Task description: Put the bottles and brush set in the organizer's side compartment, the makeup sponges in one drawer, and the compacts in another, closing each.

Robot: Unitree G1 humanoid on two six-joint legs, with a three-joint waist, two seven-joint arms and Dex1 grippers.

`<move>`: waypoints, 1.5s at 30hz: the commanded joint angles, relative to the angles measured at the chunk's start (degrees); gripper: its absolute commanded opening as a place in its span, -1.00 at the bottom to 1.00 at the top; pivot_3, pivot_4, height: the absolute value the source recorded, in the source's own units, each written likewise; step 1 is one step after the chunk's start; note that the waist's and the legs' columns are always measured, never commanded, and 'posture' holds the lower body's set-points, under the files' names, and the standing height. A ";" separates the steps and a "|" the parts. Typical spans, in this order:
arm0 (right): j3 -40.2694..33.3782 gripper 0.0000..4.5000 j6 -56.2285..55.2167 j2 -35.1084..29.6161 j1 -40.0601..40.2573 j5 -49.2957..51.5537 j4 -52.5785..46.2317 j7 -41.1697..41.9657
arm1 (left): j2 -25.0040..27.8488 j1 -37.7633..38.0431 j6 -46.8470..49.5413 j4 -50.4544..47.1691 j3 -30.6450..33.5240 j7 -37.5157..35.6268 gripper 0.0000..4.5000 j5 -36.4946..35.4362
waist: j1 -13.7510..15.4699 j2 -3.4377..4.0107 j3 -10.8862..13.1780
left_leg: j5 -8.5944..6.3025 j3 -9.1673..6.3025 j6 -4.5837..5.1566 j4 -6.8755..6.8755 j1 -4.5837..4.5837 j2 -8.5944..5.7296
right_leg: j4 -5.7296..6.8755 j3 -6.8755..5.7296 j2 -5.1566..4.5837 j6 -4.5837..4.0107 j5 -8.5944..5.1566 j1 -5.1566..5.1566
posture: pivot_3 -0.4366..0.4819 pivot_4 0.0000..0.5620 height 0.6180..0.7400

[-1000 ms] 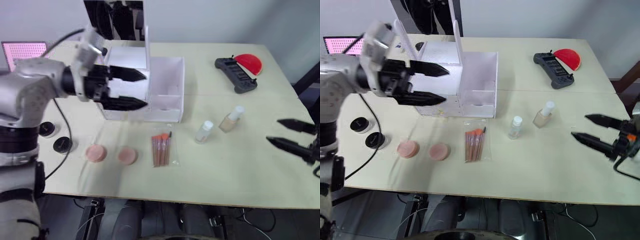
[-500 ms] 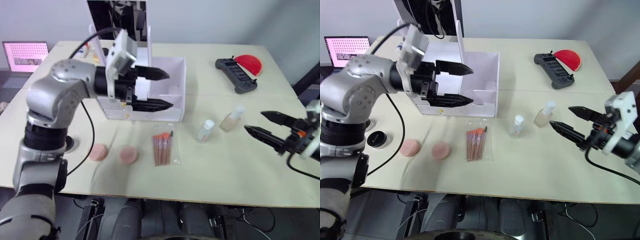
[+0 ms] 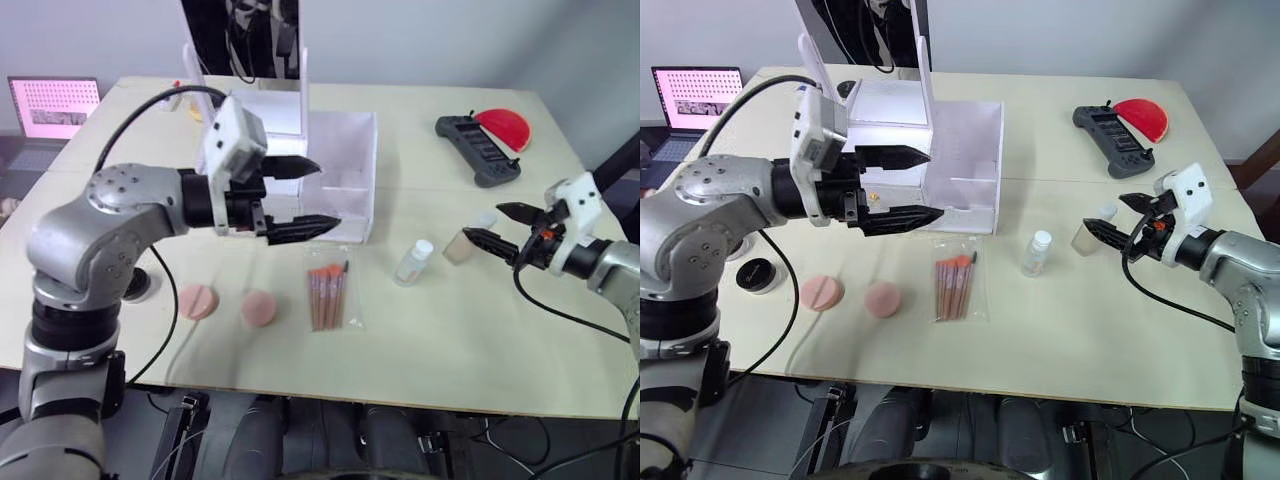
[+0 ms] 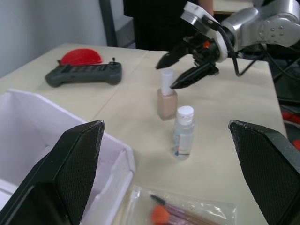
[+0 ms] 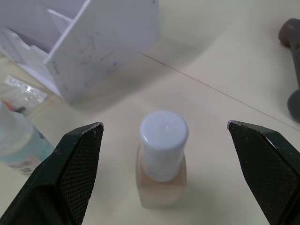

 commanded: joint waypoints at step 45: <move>30.03 -0.68 -27.73 23.76 -59.57 -16.07 53.57 34.03 | 5.54 32.35 -3.26 -15.89 24.10 17.21 1.00 -3.67 | -1.83 0.03 0.08 | 0.01 0.00 -0.04 -0.18 -0.03 0.03 | 0.04 0.05 0.08 0.17 0.18 -0.21 | -0.05 -0.47 1.00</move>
